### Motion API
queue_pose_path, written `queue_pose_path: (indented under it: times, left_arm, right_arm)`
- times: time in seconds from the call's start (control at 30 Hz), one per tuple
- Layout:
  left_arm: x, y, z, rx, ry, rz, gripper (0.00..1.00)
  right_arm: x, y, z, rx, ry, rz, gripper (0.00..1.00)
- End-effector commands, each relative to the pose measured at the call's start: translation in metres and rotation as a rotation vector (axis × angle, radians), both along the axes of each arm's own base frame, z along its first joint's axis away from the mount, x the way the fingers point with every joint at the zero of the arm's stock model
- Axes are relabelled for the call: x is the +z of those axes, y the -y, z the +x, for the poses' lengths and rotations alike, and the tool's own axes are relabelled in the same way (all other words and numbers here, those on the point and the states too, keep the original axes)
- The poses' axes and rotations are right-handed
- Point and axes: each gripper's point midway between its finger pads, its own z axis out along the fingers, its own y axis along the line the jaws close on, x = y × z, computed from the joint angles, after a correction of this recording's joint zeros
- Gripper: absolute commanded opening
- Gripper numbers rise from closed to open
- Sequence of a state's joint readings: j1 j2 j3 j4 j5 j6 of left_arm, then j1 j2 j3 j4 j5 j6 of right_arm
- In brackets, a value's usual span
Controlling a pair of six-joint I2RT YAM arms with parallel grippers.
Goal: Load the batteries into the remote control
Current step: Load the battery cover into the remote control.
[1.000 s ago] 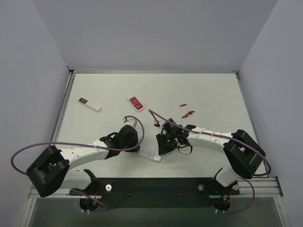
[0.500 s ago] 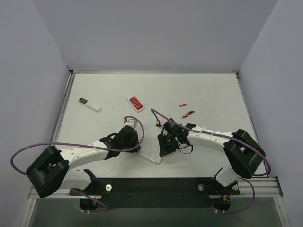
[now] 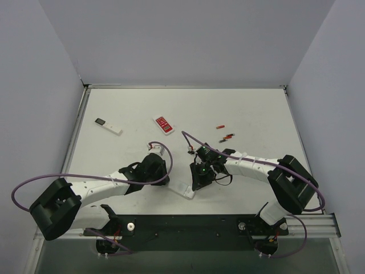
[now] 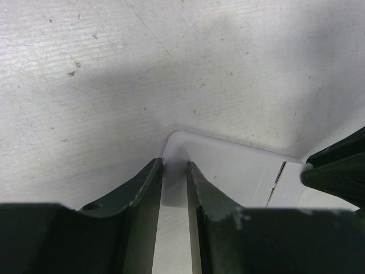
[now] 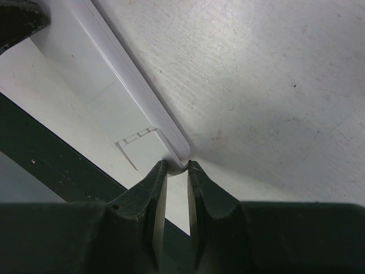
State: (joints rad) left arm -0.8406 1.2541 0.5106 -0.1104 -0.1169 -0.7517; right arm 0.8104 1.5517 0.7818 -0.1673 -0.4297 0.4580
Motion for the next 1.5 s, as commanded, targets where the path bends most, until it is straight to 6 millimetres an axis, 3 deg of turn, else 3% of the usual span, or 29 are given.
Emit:
queue_pose_path:
  times: [0.0,0.17,0.4,1.0,1.47]
  left_arm:
    - [0.0,0.007,-0.016,-0.047,-0.043,-0.033,0.34]
    - [0.003,0.007,-0.016,-0.046,-0.037,-0.038,0.44]
    - [0.009,0.004,-0.013,-0.036,-0.012,-0.038,0.66]
    - [0.005,0.019,-0.012,-0.108,-0.008,-0.062,0.66]
    - [0.009,0.016,-0.015,-0.102,-0.01,-0.069,0.64]
  right_arm:
    - [-0.012,0.01,-0.016,0.005,-0.082,-0.066,0.13]
    - [-0.014,0.011,-0.017,0.005,-0.085,-0.076,0.2]
    - [-0.015,0.012,-0.018,0.006,-0.09,-0.078,0.22]
    - [-0.03,0.01,-0.02,0.043,-0.121,-0.105,0.22]
    - [-0.026,-0.002,0.007,0.058,-0.025,-0.121,0.21]
